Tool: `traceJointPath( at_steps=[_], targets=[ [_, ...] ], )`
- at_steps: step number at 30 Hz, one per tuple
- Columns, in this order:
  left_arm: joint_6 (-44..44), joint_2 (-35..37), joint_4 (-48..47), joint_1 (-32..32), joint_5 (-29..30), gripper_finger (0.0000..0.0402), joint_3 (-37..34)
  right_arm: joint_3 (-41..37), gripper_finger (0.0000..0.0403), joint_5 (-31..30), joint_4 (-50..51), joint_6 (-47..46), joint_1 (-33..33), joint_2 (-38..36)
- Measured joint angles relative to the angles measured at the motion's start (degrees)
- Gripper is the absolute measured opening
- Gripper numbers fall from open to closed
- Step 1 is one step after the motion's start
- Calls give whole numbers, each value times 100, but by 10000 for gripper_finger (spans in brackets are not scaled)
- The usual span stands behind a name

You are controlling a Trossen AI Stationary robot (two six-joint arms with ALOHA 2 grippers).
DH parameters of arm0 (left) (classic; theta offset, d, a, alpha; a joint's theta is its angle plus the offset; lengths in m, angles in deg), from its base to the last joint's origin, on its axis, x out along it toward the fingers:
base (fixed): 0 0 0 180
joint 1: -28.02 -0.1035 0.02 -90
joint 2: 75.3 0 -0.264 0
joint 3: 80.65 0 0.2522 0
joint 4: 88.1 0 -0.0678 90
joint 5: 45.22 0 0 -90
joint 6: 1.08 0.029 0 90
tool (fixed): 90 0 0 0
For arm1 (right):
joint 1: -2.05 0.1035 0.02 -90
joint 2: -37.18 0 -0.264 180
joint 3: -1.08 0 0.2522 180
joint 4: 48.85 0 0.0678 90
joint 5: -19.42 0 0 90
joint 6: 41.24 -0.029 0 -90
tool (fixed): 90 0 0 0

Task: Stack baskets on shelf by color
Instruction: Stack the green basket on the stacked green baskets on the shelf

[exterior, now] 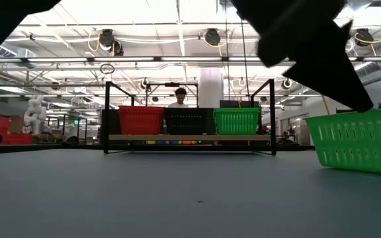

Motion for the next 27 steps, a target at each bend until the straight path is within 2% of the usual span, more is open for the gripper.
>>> traceJointPath(
  at_steps=[5,9,12,16,18,22,27],
  targets=[
    [39,-199,306,-111,10,156,20,0,141,5,-2,-56,0,1],
    [-45,-255,210,-145,10,150,1,0,141,8,-2,-68,2,1],
    [-211,-245,277,-149,25,116,9,0,141,4,-2,-57,2,0],
    [-238,-245,295,-169,22,36,9,0,141,6,-4,-22,2,1],
    [-346,-245,310,-203,38,14,9,0,141,6,-5,-20,2,2],
    [-645,-243,374,-249,67,24,11,0,141,6,-11,-52,2,2],
    [-785,-130,340,-209,642,8,11,0,141,7,-47,-59,2,1]
  ],
)
